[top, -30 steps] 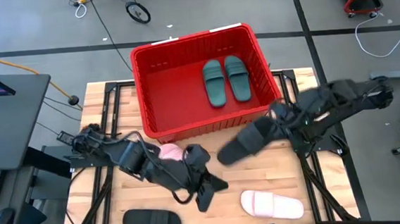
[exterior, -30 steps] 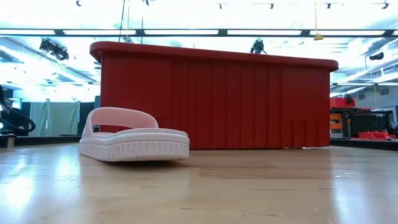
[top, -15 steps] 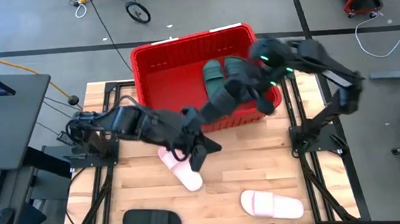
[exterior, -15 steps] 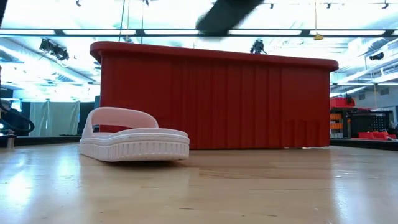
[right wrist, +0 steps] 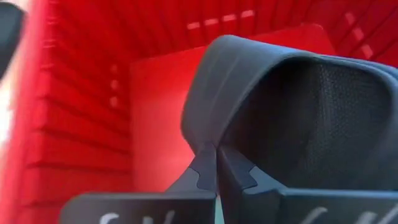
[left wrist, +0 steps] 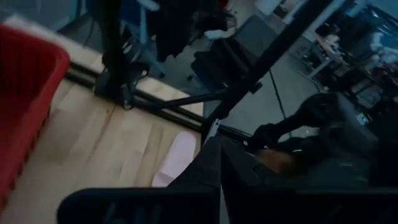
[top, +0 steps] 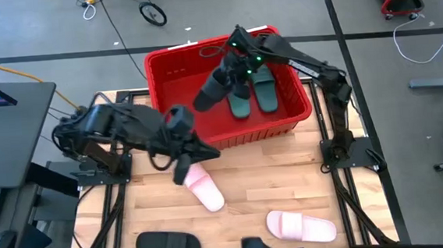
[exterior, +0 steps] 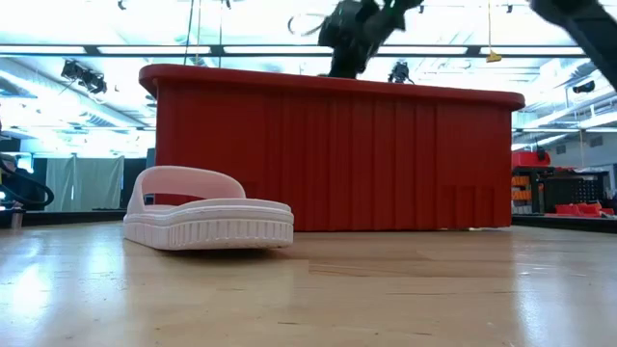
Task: Pick and place slides into bin
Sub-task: Put the right black slide into the red bin
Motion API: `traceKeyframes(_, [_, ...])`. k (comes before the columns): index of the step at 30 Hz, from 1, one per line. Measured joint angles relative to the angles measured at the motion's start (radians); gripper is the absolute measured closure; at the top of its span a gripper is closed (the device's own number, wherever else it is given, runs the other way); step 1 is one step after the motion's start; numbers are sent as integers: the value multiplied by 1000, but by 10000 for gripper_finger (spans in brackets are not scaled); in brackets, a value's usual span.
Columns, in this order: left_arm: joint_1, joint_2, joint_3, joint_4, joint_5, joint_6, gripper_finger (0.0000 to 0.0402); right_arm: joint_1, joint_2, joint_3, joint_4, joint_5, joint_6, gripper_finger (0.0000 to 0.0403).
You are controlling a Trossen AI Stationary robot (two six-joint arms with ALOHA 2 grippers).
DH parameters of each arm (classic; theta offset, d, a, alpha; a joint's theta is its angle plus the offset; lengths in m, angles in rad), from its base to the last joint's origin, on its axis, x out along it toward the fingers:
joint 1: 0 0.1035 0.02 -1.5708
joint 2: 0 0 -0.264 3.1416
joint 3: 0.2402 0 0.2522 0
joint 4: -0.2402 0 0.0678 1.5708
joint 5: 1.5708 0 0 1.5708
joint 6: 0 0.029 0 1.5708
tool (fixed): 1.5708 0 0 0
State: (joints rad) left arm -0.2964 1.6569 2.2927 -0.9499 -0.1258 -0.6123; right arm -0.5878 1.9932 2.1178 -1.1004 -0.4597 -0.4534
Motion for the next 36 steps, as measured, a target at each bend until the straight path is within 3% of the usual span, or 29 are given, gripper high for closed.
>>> traceKeyframes(5, [1, -41, 1, -14, -1, 60, 389, -22, 109, 0, 79, -14, -44, 403])
traceKeyframes(10, [3, -61, 1, -77, -3, 67, 372, -37, 170, 0, 15, 8, -82, 403])
traceKeyframes(26, [3, -68, 0, -198, -3, 48, 389, -78, 68, -3, -53, 2, -206, 401])
traceKeyframes(36, [9, -68, 0, -200, -10, 48, 378, -77, 134, -2, -52, 38, -206, 401])
